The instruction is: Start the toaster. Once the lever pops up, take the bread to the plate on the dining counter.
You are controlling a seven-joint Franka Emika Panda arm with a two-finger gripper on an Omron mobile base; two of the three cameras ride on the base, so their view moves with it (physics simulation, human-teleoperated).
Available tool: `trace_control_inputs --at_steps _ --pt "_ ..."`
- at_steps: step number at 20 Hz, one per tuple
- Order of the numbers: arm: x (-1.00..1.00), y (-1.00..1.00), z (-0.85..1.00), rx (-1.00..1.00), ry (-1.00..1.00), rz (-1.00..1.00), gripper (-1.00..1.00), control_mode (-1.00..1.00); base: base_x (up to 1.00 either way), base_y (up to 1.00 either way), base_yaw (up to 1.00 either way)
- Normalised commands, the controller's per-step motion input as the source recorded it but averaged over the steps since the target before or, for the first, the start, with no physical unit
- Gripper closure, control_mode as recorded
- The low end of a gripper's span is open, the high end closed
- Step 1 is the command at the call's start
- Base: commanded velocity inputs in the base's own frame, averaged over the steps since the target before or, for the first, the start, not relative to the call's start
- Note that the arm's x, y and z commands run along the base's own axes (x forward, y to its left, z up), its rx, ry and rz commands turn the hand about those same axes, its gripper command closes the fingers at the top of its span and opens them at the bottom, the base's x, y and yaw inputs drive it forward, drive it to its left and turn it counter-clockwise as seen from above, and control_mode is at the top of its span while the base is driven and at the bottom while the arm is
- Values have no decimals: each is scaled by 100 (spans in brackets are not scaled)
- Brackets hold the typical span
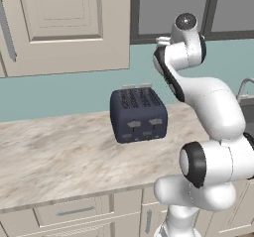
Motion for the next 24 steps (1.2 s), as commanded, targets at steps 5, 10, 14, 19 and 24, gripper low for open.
trace_control_inputs --at_steps 5,10,14,19,24 --pt "-56 -34 41 5 0 -13 100 -100 0 0 0" --pt "-68 -31 29 5 -3 -14 100 -100 0 0 0" --pt "-65 -29 29 5 -1 -13 100 -100 0 0 0" --pt "-58 -27 29 4 -1 -11 100 -100 0 0 0" --pt "-33 -3 5 0 -2 -6 100 -100 0 0 0"
